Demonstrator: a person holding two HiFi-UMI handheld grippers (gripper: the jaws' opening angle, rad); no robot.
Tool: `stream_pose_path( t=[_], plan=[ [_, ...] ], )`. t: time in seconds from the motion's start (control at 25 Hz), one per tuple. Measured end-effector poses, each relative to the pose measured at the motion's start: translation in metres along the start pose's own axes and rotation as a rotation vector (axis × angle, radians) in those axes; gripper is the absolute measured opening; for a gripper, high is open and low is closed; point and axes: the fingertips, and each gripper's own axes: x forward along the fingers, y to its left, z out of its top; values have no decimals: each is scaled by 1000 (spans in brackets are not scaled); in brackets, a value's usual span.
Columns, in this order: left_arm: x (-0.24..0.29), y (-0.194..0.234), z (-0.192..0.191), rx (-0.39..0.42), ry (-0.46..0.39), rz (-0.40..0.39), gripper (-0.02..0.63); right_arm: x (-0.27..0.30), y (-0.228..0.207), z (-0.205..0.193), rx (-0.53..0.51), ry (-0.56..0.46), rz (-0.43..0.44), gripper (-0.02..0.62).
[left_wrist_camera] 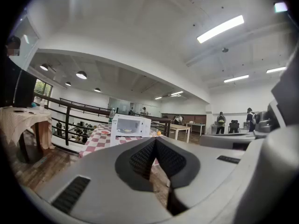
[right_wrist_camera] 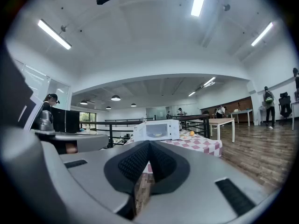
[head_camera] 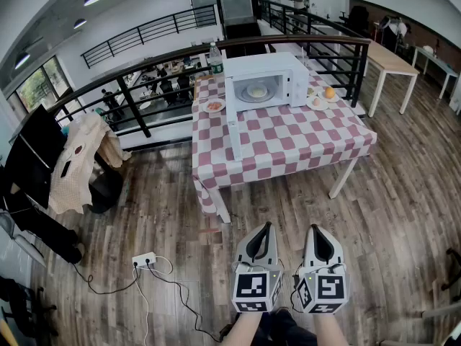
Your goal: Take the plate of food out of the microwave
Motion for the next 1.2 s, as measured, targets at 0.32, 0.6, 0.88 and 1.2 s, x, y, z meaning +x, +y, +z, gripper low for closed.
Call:
stream_pose_path(
  t=[0.32,0.6,0.88,1.2],
  plan=[
    [4,-2,-2,3,4,-2,8,3,-4,-5,7,12,-3,-6],
    [16,-5,-2,7,9,3,8,13,-14,-3,25,1,0,-5],
    [38,-10,-3,5,8,22,8,28,-39,-1,42,-5,1,-4],
    [58,-21,-3,-3,-8,50,8,42,-61,0,44,-5,29,-5]
  ],
)
